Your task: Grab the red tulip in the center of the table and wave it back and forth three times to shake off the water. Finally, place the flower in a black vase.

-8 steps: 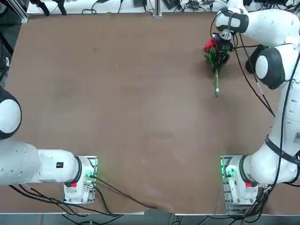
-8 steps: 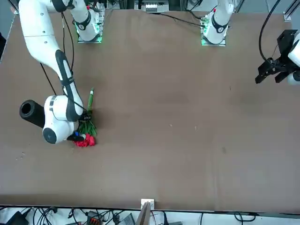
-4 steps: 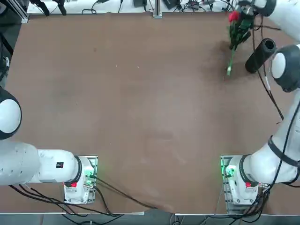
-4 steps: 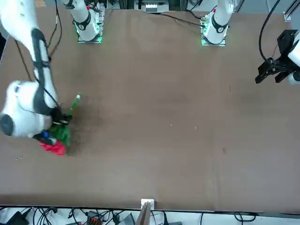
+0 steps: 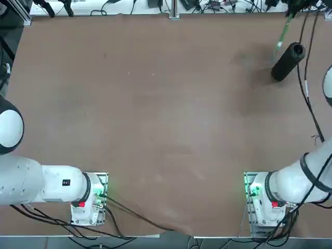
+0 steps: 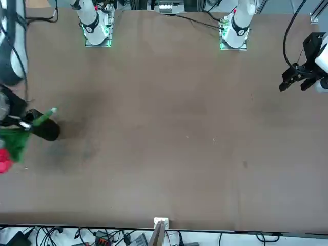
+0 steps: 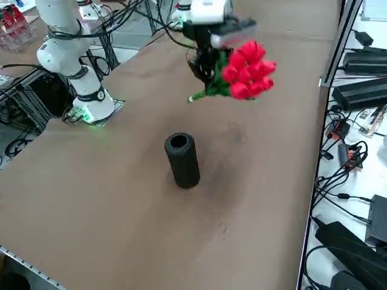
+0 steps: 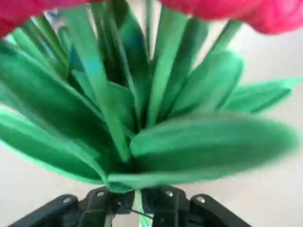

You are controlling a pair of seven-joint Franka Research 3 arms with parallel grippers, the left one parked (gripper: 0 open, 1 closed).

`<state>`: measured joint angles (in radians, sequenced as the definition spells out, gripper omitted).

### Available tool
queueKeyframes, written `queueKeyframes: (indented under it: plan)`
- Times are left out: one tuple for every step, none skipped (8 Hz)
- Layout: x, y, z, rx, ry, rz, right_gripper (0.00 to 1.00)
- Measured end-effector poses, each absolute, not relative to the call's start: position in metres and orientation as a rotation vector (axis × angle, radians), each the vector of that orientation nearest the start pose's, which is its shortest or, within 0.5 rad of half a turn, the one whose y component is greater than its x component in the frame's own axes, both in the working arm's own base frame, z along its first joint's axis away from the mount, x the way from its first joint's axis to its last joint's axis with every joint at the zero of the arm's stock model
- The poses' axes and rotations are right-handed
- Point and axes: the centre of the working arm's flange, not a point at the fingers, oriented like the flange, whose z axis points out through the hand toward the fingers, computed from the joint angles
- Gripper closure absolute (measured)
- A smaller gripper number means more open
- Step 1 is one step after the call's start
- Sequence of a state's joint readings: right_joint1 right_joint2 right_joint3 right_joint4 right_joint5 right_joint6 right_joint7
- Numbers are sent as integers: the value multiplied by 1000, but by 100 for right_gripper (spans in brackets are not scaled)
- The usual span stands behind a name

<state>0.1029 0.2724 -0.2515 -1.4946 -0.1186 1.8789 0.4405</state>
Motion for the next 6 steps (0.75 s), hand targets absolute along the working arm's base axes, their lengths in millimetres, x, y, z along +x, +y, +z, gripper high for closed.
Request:
queueKeyframes:
  plan:
    - [645, -110, 554, -3190, 965, -383, 88]
    - [639, -133, 574, -3240, 1017, -515, 88]
    - [631, -154, 591, -3268, 1057, -626, 88]
    - [625, -164, 601, -3269, 1071, -676, 88]
    - [623, -157, 603, -3270, 1052, -680, 88]
    - [627, -124, 599, -3273, 1011, -652, 88]
